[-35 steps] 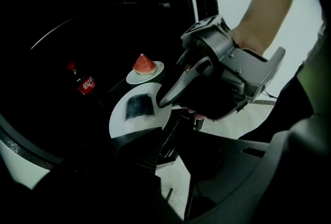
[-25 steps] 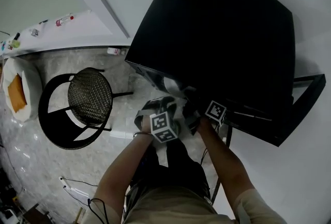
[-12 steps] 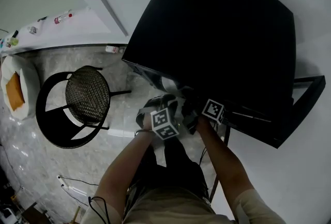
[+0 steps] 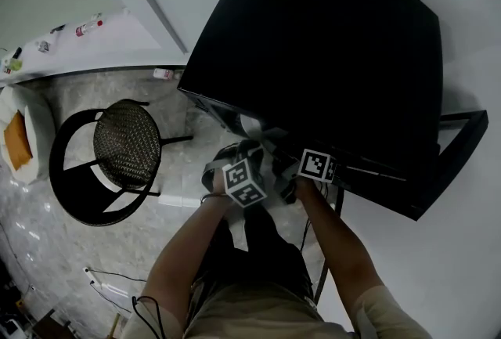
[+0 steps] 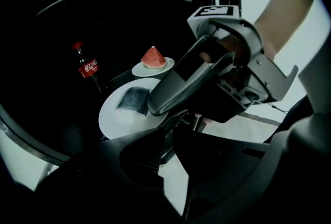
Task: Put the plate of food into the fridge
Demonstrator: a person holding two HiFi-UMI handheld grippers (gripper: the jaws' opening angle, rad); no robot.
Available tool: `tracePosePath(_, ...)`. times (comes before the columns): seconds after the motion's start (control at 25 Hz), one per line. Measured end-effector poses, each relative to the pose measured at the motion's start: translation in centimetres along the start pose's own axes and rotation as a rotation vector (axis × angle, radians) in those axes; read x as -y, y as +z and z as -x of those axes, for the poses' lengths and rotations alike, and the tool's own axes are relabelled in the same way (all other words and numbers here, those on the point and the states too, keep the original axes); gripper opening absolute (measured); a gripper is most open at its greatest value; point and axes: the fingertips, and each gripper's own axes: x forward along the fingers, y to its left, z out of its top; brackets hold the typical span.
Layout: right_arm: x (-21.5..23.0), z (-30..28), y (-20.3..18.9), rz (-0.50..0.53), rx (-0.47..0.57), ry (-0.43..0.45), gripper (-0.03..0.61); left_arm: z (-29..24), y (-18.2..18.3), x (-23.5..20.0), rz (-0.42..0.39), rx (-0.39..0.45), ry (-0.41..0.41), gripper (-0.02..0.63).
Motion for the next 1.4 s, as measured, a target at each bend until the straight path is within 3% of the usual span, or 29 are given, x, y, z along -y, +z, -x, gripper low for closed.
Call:
tracePosePath(0.24, 0.1, 0.4, -0.8, 0.093, -0.063, -0.039, 0.155, -0.2, -0.1, -0.4, 0.069, 0.009, 0.003, 0.051)
tracePosePath(0.56, 0.8, -0.6, -1.3, 0.206, -0.182, -0.1, 0.155, -0.3, 0.1, -0.5, 0.08, 0.015, 0.0, 0.052)
tracePosePath(0.96, 0.2, -1.0, -1.2, 0.295, -0.263, -0.137, 0.155, -0.8, 0.2, -1.0, 0.262, 0.056, -0.048, 0.052)
tracePosePath(1.28, 0.1, -0.6, -0.7, 0.47, -0.269, -0.194, 0.164, -0.9, 0.3, -0.8, 0.24, 0.044, -0.054, 0.052)
tracePosePath(1.4, 0.5, -0.5, -0.7, 0.466, -0.275, -0.207, 0.166, -0.9, -0.1, -1.1, 0.242, 0.026, -0.04, 0.052)
